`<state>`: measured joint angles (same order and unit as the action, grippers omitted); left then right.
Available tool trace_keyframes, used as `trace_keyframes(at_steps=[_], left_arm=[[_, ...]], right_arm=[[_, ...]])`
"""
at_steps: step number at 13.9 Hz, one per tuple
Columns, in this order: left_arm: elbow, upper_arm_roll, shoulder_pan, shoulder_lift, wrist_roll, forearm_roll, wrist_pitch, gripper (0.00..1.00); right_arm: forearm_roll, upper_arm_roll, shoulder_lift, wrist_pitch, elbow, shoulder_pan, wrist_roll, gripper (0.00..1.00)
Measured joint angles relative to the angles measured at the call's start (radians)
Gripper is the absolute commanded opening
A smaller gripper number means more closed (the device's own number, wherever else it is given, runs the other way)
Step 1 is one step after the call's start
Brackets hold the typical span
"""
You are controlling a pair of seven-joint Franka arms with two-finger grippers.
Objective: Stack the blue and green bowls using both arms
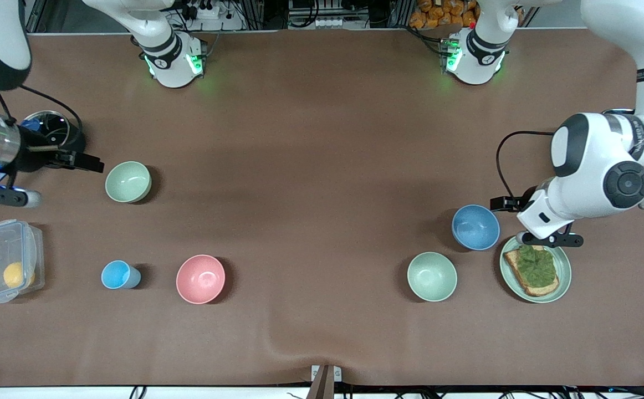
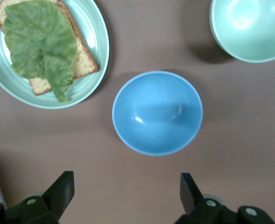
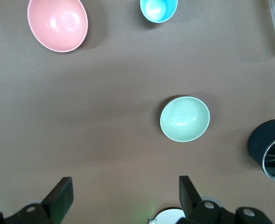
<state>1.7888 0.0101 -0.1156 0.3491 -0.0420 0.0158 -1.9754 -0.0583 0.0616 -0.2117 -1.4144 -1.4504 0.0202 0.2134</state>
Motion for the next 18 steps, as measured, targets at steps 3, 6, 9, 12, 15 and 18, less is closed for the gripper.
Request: trace_keyframes(at_steps=[3, 6, 9, 12, 15, 18], left_arm=[[0.054, 0.002, 0.030, 0.043, 0.000, 0.000, -0.107, 1.00], [0.057, 0.002, 0.050, 0.112, 0.000, 0.000, -0.150, 1.00], [0.057, 0.000, 0.049, 0.183, 0.000, 0.000, -0.229, 1.00], [0.056, -0.003, 0.048, 0.225, 0.000, 0.000, -0.265, 0.93], [0.053, -0.004, 0.048, 0.230, 0.000, 0.000, -0.266, 0.00], [0.049, -0.004, 0.048, 0.230, 0.000, 0.000, -0.266, 0.00]], right_arm=[[0.003, -0.008, -0.034, 0.002, -0.004, 0.018, -0.025, 1.00], [0.045, -0.012, -0.059, -0.001, -0.043, 0.042, -0.050, 1.00], [0.032, -0.013, -0.054, -0.081, -0.144, 0.112, -0.139, 1.00], [-0.030, -0.016, -0.051, -0.118, -0.230, 0.208, -0.216, 1.00], [-0.035, -0.018, -0.028, -0.193, -0.314, 0.230, -0.247, 1.00], [-0.035, -0.015, 0.039, -0.356, -0.510, 0.230, -0.272, 1.00]])
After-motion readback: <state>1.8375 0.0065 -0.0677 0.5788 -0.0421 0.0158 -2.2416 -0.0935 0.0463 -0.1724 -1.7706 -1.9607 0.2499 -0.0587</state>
